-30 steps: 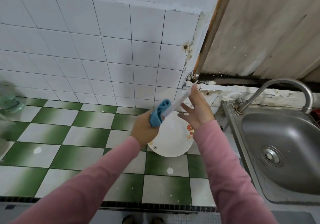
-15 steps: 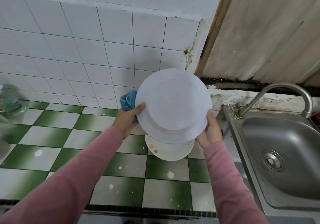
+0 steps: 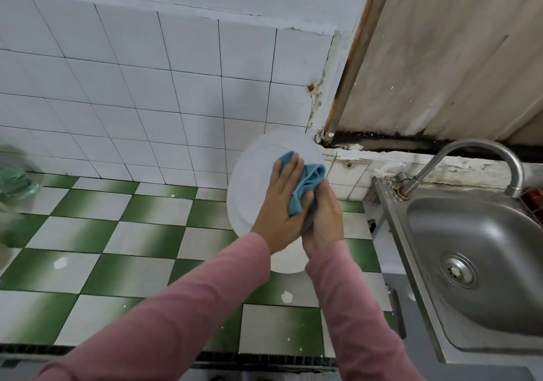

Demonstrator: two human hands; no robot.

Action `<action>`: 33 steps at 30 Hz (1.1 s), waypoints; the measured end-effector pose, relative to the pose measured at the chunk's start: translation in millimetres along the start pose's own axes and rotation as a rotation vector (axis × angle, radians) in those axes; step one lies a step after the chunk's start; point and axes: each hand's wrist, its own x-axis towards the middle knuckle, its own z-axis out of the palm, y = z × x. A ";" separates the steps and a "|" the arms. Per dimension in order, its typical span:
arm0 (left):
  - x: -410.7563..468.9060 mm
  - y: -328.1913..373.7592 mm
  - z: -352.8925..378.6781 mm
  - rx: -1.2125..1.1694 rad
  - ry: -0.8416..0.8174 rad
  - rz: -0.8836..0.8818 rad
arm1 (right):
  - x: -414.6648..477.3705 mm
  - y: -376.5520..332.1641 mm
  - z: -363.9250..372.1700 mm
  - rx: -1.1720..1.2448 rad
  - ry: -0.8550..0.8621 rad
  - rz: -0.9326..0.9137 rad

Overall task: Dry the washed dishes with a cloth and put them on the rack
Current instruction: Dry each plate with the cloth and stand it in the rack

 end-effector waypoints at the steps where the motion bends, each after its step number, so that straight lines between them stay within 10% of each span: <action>1: 9.2 -0.7 -5.6 0.042 0.021 0.008 | -1.8 0.9 -3.2 -0.003 -0.003 0.009; 6: 39.7 -2.7 -27.4 -0.057 0.080 -0.222 | -6.0 -0.5 -0.7 -0.169 0.039 -0.048; 11: 8.9 -4.9 -13.3 0.084 -0.071 0.116 | -0.3 -9.2 3.2 -0.237 0.019 -0.127; 16: 37.2 -0.2 -21.1 -0.068 0.104 -0.174 | -5.8 -4.5 3.1 -0.302 -0.002 -0.116; 22: 21.8 3.9 -18.4 0.101 0.011 0.195 | -6.4 -22.8 10.6 -0.224 -0.057 -0.157; 33: 50.1 -17.1 -48.2 -0.446 0.309 -0.591 | -22.5 -46.4 9.9 -0.087 -0.071 -0.199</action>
